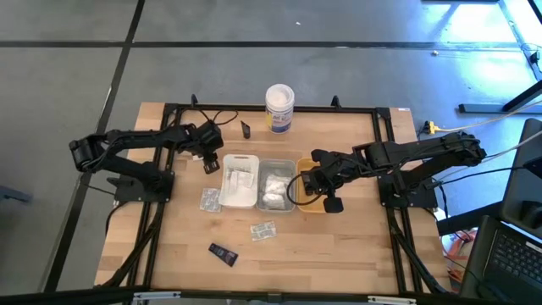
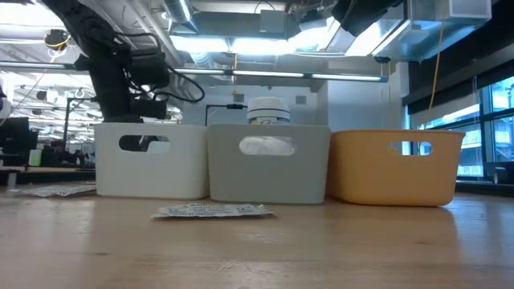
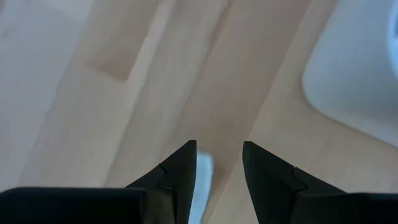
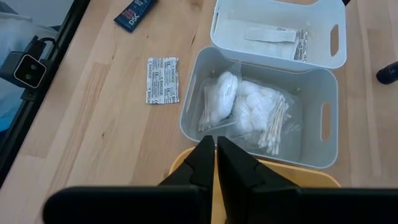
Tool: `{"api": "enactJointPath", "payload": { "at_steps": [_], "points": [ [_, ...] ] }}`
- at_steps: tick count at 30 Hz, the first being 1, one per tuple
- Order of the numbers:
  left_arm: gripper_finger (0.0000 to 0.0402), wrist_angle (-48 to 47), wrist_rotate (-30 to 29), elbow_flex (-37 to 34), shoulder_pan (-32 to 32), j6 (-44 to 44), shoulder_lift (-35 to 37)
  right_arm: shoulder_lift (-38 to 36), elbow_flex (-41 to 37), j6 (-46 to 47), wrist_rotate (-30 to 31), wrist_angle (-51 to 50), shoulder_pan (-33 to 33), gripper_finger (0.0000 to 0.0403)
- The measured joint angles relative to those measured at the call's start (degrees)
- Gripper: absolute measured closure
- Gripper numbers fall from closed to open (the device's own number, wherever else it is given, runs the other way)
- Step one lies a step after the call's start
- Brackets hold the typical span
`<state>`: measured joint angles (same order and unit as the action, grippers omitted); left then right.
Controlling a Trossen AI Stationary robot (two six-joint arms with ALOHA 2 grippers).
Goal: Pick & Place Travel size toiletries
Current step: Put the white band-aid into the white bin
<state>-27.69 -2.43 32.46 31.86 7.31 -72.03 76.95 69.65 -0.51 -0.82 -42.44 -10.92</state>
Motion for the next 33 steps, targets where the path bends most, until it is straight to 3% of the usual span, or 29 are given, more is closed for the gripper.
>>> {"api": "enactJointPath", "payload": {
  "at_steps": [9, 33],
  "points": [
    [0.0274, 5.4, 0.6, -5.8, 0.2, 1.6, 0.0, 0.0, 0.0, -0.3, 0.0, -0.4, 0.1, 0.0381],
    [0.0274, 4.6, -2.3, -5.8, 0.2, 0.5, 0.0, 0.0, 0.0, -0.2, 0.0, -0.4, 0.7, 0.0381]
  ]
}}
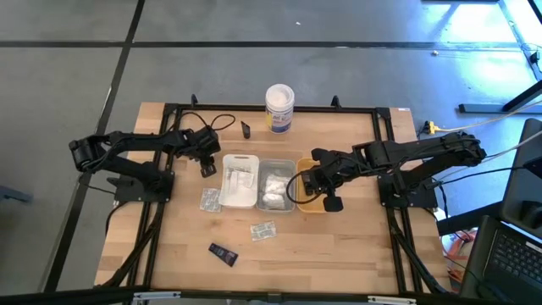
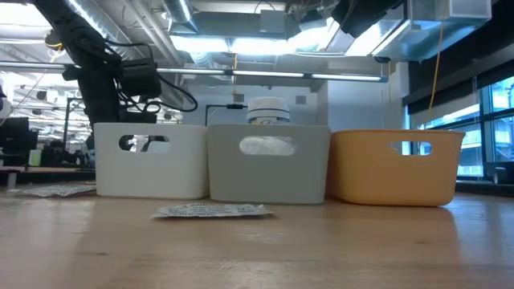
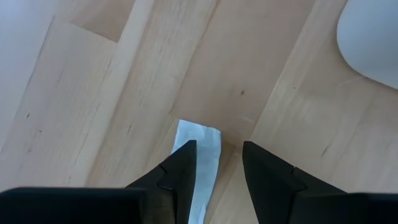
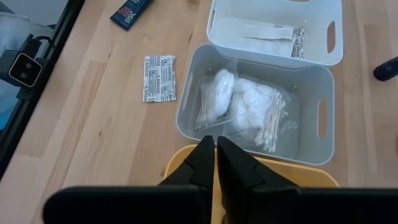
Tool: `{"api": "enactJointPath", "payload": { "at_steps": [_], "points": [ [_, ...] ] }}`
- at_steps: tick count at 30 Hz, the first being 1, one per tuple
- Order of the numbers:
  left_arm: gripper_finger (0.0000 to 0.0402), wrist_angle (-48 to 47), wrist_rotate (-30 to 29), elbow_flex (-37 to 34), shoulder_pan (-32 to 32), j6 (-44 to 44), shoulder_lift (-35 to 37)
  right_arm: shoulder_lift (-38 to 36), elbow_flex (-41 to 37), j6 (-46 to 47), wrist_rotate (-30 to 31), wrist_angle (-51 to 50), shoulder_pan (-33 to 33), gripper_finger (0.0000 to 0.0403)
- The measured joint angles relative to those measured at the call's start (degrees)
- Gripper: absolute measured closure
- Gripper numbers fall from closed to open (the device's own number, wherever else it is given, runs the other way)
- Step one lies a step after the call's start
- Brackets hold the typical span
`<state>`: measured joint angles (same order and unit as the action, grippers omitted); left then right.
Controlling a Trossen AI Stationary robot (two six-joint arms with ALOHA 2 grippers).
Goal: Pick & Place Travel size toiletries
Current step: Put the white band-aid into the white bin
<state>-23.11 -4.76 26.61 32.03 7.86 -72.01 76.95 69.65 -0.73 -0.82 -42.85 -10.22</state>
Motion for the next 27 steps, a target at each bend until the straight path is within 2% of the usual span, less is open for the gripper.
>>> {"api": "enactJointPath", "payload": {
  "at_steps": [20, 27],
  "points": [
    [0.0275, 0.4, -3.7, 0.2, 0.0, -1.6, -1.3, 0.0, 0.0, 1.4, 0.0, 0.4, 0.0, 0.0381],
    [0.0309, 1.4, -3.0, 0.5, 0.0, -1.6, -4.7, 0.0, 0.0, 1.4, 0.0, 0.4, 0.0, 0.0381]
  ]
}}
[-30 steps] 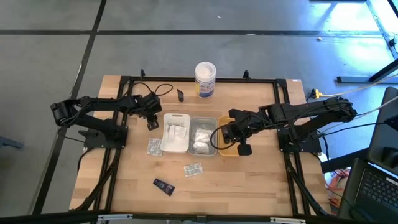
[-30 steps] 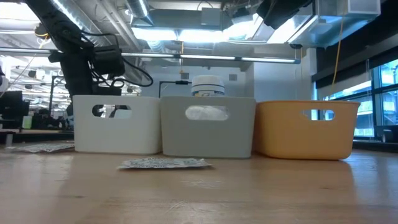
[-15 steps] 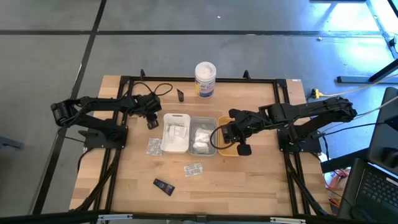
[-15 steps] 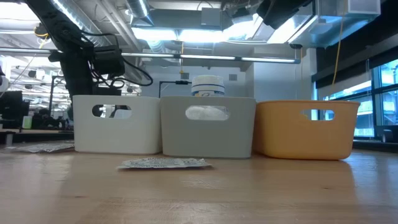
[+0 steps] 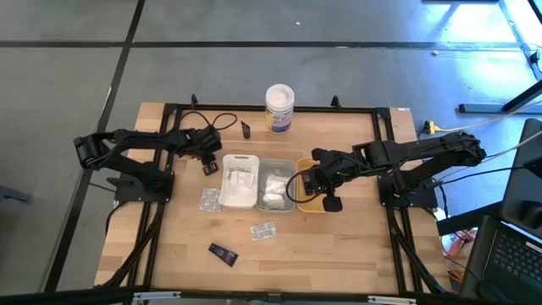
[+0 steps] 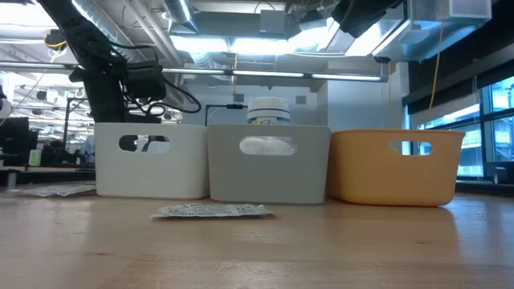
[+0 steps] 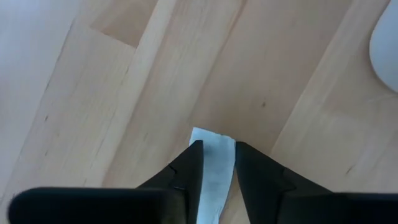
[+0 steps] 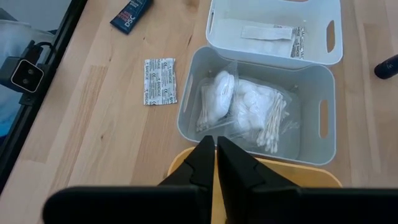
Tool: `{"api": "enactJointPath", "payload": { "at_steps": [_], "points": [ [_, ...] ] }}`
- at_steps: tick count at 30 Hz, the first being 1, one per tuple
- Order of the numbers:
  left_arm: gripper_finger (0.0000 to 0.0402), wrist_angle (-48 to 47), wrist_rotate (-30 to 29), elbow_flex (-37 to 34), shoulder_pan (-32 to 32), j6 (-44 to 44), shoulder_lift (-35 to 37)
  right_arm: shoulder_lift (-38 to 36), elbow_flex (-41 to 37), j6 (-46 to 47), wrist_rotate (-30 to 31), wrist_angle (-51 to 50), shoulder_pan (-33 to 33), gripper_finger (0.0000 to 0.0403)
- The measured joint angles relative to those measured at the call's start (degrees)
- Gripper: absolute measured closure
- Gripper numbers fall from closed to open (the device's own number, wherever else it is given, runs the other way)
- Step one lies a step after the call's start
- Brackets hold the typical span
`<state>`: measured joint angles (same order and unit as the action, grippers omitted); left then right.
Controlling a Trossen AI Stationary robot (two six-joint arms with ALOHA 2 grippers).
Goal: Pick & Place Travel size toiletries
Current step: Put the white band-aid into the white bin
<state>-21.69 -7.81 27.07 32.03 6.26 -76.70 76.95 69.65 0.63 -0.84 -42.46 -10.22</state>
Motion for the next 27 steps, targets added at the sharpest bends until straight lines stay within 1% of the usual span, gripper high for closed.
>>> {"api": "enactJointPath", "payload": {
  "at_steps": [4, 9, 15, 19, 23, 27],
  "points": [
    [0.0342, 1.1, 0.1, -0.1, 0.0, 0.3, -0.3, 0.0, 0.0, 0.0, 0.0, 0.0, 0.0, 0.0381],
    [0.0392, 2.1, 0.2, -0.3, 0.0, 1.7, -0.5, 0.0, 0.0, 0.0, 0.0, 0.0, 0.0, 0.0381],
    [0.0399, 2.1, 0.4, -0.3, 0.0, 1.5, -0.4, 0.0, 0.0, 0.0, 0.0, 0.0, 0.0, 0.0381],
    [0.0399, 2.1, 1.3, -0.4, 0.1, 0.4, 1.3, 0.0, 0.0, 0.0, 0.0, 0.0, 0.0, 0.0381],
    [0.0399, -2.5, 3.2, 0.4, 0.1, -0.9, 3.7, 0.0, 0.0, 0.1, 0.0, 0.0, 0.0, 0.0381],
    [0.0399, -5.1, 3.8, 1.5, 0.0, -1.6, 6.1, 0.0, 0.0, 0.2, 0.0, 0.0, 0.0, 0.0381]
  ]
}}
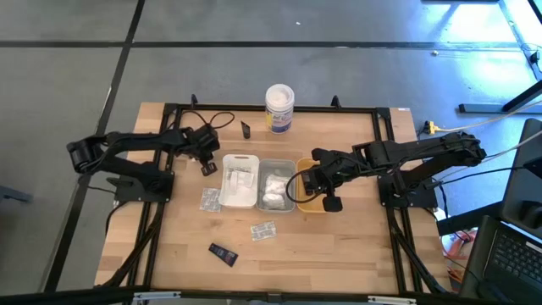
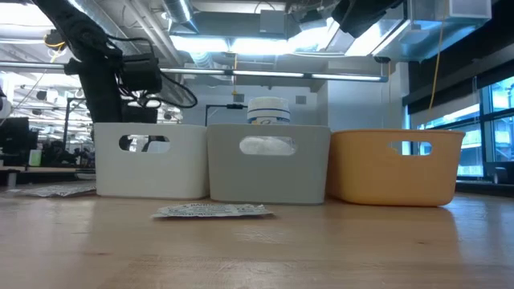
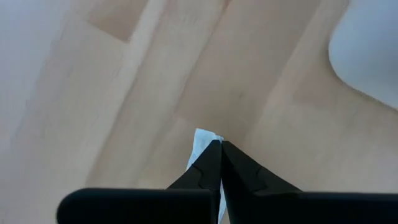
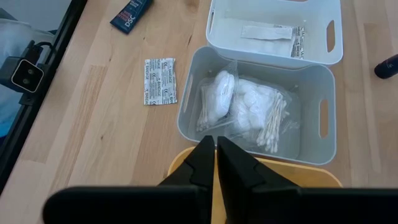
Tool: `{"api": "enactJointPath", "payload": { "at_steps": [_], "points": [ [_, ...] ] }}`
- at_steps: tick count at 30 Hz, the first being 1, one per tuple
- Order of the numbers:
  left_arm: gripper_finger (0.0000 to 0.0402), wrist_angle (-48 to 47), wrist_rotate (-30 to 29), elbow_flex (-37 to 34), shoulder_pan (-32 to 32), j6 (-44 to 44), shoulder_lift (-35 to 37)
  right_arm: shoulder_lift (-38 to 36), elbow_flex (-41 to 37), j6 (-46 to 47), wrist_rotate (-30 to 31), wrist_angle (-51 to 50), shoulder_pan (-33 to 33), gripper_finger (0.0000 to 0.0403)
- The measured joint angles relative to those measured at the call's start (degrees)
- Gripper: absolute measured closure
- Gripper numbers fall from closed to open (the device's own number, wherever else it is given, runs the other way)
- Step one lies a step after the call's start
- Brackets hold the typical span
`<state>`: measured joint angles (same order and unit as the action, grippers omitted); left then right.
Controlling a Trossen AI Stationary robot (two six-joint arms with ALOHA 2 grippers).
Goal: Pick & Place Travel size toiletries
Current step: Put the white band-aid into the white bin
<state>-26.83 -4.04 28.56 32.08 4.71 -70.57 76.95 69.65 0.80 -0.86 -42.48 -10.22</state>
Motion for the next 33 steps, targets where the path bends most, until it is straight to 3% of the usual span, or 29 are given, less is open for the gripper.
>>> {"api": "enactJointPath", "payload": {
  "at_steps": [21, 30, 33],
  "points": [
    [0.0399, 0.3, 12.9, 0.1, -0.2, -7.2, 15.1, 0.0, 0.0, 0.0, 0.0, 0.0, 0.0, 0.0381],
    [0.0399, 13.2, 22.4, 0.2, -4.1, -12.8, 20.0, 0.0, 0.0, 0.0, 0.0, 0.0, 0.0, 0.0381],
    [0.0399, 17.5, 22.3, 0.2, -6.4, -14.5, 20.1, 0.0, 0.0, 0.0, 0.0, 0.0, 0.0, 0.0381]
  ]
}}
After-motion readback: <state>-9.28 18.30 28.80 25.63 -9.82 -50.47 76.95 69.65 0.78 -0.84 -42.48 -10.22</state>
